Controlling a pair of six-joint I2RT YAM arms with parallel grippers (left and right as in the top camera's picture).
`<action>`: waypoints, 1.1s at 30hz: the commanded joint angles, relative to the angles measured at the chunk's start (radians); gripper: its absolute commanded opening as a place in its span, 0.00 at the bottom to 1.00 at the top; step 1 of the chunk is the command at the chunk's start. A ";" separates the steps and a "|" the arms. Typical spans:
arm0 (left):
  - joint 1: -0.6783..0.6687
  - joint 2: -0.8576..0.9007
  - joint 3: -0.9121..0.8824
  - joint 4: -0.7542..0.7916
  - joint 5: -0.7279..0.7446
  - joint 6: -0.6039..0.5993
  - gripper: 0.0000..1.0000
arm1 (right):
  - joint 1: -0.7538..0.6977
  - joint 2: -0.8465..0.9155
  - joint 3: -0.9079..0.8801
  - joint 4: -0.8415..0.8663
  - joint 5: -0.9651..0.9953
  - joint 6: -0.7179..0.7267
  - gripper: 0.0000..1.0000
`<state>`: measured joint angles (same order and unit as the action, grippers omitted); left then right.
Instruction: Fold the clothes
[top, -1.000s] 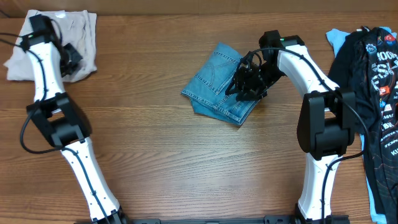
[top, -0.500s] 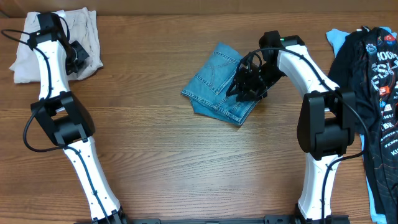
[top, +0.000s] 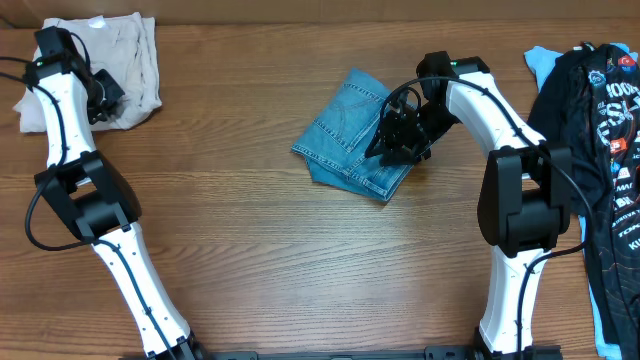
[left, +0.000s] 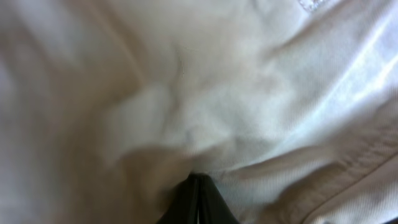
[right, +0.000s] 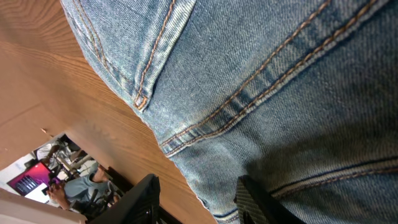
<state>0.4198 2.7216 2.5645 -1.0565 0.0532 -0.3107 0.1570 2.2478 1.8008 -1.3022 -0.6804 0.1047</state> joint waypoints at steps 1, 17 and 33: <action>0.027 0.061 -0.011 0.010 -0.089 0.043 0.05 | -0.006 -0.025 0.016 -0.008 -0.001 0.001 0.44; 0.002 0.003 0.148 -0.081 -0.085 0.087 0.38 | -0.007 -0.036 0.082 -0.014 0.083 0.053 0.40; -0.194 -0.141 0.269 -0.271 0.508 0.367 1.00 | -0.070 -0.068 0.408 -0.175 0.235 0.079 1.00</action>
<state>0.2867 2.6026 2.8189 -1.3037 0.3580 -0.0559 0.1192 2.2261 2.1551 -1.4696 -0.4782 0.1764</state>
